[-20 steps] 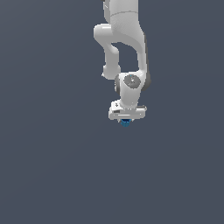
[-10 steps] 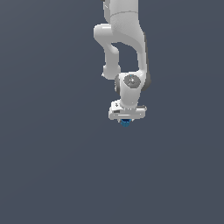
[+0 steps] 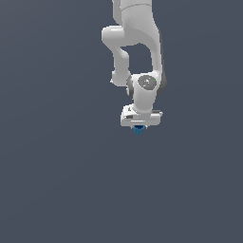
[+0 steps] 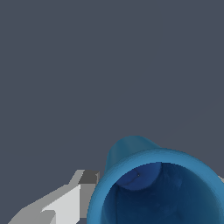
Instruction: Pick up the object and move it to a goal position.
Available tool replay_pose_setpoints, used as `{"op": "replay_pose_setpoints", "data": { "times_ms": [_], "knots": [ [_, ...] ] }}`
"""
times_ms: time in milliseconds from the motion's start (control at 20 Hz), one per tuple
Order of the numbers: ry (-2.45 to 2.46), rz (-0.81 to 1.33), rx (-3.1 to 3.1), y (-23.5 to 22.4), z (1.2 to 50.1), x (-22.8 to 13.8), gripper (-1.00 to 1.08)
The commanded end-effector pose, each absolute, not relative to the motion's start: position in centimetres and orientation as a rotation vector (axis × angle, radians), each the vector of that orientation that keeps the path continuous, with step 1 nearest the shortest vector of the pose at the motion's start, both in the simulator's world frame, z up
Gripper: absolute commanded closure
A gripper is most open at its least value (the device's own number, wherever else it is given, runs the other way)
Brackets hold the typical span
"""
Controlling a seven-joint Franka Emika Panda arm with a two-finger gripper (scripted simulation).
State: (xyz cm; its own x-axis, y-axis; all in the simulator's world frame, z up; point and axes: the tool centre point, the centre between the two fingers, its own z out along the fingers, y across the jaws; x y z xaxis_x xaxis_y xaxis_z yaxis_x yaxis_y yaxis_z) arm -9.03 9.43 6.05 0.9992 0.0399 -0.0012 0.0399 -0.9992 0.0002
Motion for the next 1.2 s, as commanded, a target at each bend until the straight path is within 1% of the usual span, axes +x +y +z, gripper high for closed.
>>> {"op": "replay_pose_setpoints", "data": {
  "times_ms": [0, 700, 950, 1150],
  "knots": [
    [0.064, 0.001, 3.140, 10.2, 7.2, -9.4, 1.08],
    [0.064, 0.001, 3.140, 15.9, 16.5, -12.9, 1.08],
    [0.064, 0.001, 3.140, 17.1, 18.3, -13.4, 1.08],
    [0.063, 0.000, 3.140, 17.5, 18.9, -13.6, 1.08]
  ]
}}
